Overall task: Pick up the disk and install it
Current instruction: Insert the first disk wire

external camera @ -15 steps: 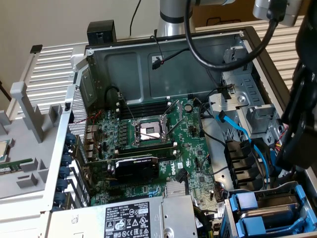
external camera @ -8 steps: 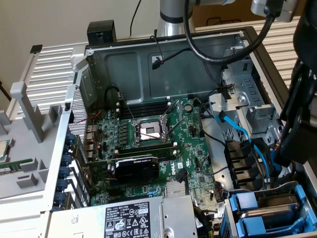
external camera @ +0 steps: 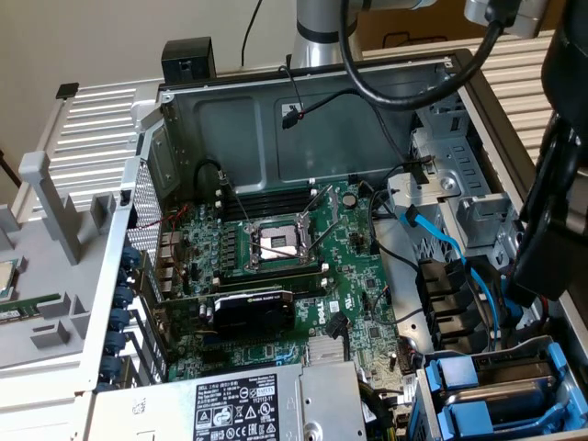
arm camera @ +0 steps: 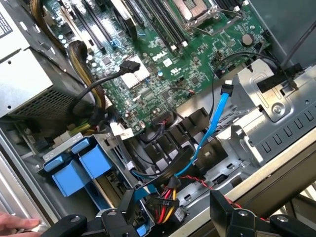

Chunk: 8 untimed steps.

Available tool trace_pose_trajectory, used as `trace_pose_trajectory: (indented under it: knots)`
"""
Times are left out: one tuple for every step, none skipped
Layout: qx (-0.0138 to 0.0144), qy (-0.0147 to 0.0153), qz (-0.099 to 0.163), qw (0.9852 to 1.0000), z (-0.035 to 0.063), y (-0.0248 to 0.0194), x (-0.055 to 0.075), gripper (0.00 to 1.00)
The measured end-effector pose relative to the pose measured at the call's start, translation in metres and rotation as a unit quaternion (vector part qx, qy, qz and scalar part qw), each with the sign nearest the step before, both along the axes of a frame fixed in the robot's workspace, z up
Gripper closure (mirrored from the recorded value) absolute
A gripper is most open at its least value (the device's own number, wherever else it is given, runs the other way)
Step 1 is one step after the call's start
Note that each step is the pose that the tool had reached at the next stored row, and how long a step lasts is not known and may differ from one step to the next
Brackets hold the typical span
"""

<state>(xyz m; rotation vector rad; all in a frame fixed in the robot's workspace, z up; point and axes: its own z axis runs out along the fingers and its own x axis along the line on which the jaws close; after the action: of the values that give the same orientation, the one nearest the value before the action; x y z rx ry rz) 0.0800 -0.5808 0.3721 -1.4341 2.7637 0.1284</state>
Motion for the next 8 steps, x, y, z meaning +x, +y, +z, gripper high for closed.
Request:
trace_pose_trajectory:
  knots:
    - [0.0001, 0.0004, -0.001, 1.0000, -0.0005, 0.0006, 0.0000, 0.29]
    - [0.0000, 0.0009, -0.003, 1.0000, -0.0012, 0.0013, 0.0000, 0.29]
    - [0.0000, 0.0013, -0.005, 1.0000, -0.0018, 0.0017, 0.0000, 0.29]
    - [0.0001, 0.0015, -0.008, 1.0000, -0.0026, 0.0019, 0.0001, 0.29]
    - [0.0001, 0.0016, -0.012, 0.9999, -0.0031, 0.0021, 0.0001, 0.29]
    - [0.0001, 0.0017, -0.017, 0.9999, -0.0036, 0.0021, 0.0001, 0.29]
    - [0.0001, 0.0017, -0.023, 0.9997, -0.0039, 0.0021, 0.0001, 0.29]
    - [0.0000, 0.0017, -0.027, 0.9996, -0.0040, 0.0021, 0.0001, 0.29]
